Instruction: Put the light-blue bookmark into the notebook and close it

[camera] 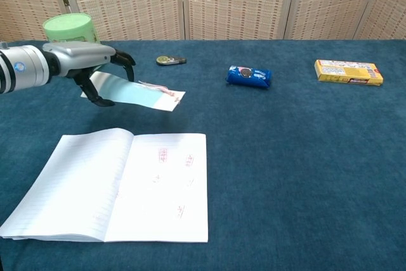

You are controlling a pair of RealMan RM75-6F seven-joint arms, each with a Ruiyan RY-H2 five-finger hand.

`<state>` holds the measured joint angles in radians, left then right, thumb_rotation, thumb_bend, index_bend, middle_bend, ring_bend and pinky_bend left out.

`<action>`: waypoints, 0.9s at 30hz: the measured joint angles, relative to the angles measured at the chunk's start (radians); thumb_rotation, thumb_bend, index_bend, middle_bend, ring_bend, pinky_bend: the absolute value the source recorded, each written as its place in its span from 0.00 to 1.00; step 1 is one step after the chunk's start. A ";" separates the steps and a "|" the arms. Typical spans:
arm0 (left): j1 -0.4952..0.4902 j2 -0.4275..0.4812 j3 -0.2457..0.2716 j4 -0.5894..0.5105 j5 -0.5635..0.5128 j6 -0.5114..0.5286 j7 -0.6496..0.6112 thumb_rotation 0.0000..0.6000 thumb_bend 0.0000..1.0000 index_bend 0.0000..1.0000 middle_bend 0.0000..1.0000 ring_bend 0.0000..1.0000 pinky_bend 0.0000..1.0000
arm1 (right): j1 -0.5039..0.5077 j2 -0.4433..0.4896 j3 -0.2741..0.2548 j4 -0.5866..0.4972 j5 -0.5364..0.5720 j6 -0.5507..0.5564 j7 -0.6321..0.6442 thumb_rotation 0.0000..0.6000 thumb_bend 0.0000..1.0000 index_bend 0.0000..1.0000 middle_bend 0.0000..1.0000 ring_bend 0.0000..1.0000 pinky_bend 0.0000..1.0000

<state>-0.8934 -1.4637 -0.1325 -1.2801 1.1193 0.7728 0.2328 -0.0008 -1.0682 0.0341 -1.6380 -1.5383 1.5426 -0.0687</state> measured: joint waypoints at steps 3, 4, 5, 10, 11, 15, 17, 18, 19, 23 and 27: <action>0.008 0.024 0.003 -0.041 0.078 0.038 -0.026 1.00 0.31 0.35 0.11 0.05 0.13 | 0.001 0.000 0.000 -0.001 -0.003 0.001 -0.001 1.00 0.14 0.04 0.06 0.00 0.00; 0.012 0.034 0.006 -0.060 0.113 0.061 -0.028 1.00 0.31 0.35 0.11 0.05 0.13 | 0.001 -0.001 0.000 -0.001 -0.004 0.001 -0.002 1.00 0.14 0.04 0.06 0.00 0.00; 0.015 0.042 0.009 -0.075 0.140 0.080 -0.027 1.00 0.31 0.35 0.11 0.05 0.13 | 0.001 -0.001 0.000 -0.001 -0.005 0.002 -0.003 1.00 0.14 0.04 0.06 0.00 0.00; 0.035 0.081 0.033 -0.188 0.285 0.201 0.017 1.00 0.31 0.36 0.11 0.05 0.13 | 0.003 -0.002 0.001 -0.005 -0.006 0.000 -0.007 1.00 0.14 0.04 0.06 0.00 0.00; 0.038 0.086 0.038 -0.210 0.304 0.212 0.027 1.00 0.31 0.36 0.11 0.05 0.13 | 0.004 -0.003 0.001 -0.006 -0.007 -0.001 -0.008 1.00 0.14 0.04 0.06 0.00 0.00; 0.049 0.103 0.059 -0.275 0.383 0.257 0.088 1.00 0.31 0.36 0.11 0.05 0.13 | 0.003 -0.001 0.000 -0.009 -0.010 0.002 -0.011 1.00 0.14 0.04 0.06 0.00 0.00; 0.055 0.106 0.070 -0.292 0.428 0.284 0.129 1.00 0.31 0.36 0.11 0.05 0.13 | 0.002 0.000 0.001 -0.010 -0.010 0.004 -0.010 1.00 0.14 0.04 0.06 0.00 0.00; 0.058 0.107 0.075 -0.300 0.446 0.294 0.147 1.00 0.31 0.36 0.11 0.05 0.13 | 0.002 0.000 0.001 -0.011 -0.010 0.005 -0.010 1.00 0.14 0.04 0.06 0.00 0.00; 0.062 0.109 0.082 -0.310 0.467 0.305 0.171 1.00 0.31 0.36 0.11 0.05 0.13 | 0.002 0.001 0.000 -0.011 -0.011 0.005 -0.009 1.00 0.14 0.04 0.06 0.00 0.00; 0.075 0.116 0.111 -0.340 0.541 0.334 0.243 1.00 0.31 0.36 0.11 0.05 0.13 | 0.003 -0.001 0.000 -0.012 -0.012 0.004 -0.010 1.00 0.14 0.04 0.06 0.00 0.00; 0.090 0.119 0.144 -0.367 0.631 0.363 0.308 1.00 0.31 0.36 0.11 0.05 0.13 | 0.007 -0.005 0.001 -0.011 -0.012 -0.003 -0.011 1.00 0.14 0.04 0.06 0.00 0.00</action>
<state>-0.8036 -1.3447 0.0120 -1.6475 1.7499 1.1360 0.5412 0.0063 -1.0728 0.0349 -1.6495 -1.5500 1.5392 -0.0802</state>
